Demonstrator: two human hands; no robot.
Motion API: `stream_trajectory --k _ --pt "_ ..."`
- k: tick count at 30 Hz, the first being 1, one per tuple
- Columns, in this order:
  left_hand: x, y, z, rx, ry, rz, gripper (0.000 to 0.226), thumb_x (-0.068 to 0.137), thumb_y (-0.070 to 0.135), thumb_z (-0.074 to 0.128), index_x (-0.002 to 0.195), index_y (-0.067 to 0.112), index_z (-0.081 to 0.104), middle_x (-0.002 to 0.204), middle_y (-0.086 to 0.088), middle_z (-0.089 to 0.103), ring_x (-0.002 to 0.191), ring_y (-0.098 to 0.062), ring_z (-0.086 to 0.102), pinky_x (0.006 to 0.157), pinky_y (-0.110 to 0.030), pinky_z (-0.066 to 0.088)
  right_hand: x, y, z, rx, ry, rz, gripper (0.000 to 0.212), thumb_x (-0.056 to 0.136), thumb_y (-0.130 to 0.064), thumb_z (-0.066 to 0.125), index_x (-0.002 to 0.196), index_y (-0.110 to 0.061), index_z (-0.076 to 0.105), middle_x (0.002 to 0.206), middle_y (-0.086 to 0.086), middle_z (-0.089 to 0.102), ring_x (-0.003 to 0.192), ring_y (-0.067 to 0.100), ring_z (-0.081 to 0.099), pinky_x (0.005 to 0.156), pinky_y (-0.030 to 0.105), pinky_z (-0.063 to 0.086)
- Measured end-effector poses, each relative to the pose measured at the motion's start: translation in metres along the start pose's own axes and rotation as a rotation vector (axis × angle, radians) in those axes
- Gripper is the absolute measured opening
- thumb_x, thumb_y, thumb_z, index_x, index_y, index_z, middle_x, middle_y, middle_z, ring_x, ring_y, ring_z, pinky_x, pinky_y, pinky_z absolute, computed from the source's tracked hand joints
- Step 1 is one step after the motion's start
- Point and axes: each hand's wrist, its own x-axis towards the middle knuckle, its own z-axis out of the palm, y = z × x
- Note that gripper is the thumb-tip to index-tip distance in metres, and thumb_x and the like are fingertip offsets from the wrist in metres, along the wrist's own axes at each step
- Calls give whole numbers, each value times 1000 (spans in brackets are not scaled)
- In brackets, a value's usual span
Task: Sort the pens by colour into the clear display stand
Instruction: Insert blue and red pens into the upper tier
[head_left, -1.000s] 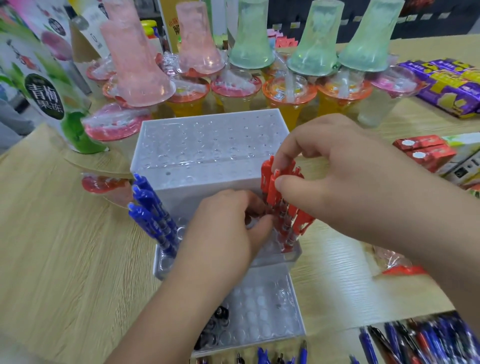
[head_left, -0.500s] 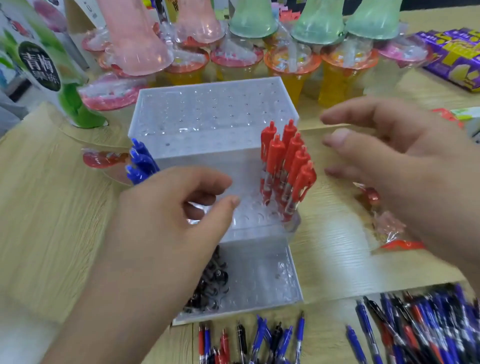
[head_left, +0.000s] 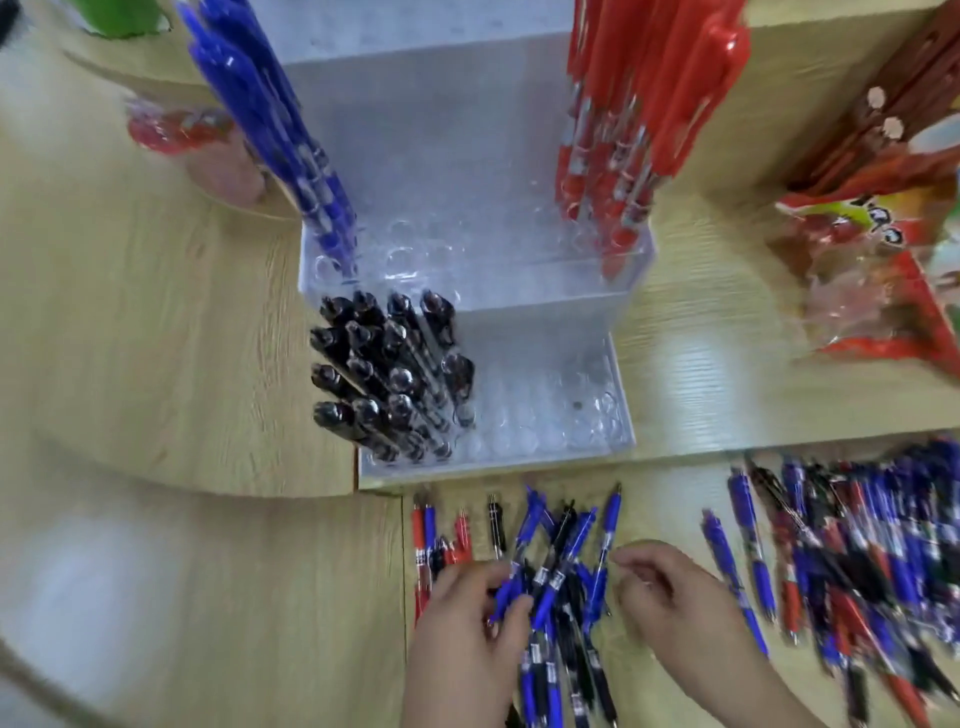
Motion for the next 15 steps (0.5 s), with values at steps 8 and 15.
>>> stream_trajectory --k 8,15 --pt "54 7 48 358 81 13 33 97 47 44 119 27 59 115 7 57 102 -13 58 73 -26 49 29 -14 39 -452 76 -33 33 89 -59 51 89 -26 58 69 -7 61 72 17 63 57 29 45" --pt "59 19 34 143 54 -32 12 87 38 60 95 29 64 89 11 60 77 -5 53 61 -21 39 37 -31 37 -131 21 103 33 79 -36 62 57 -15 47 48 -3 48 51 14 47 54 31 39"
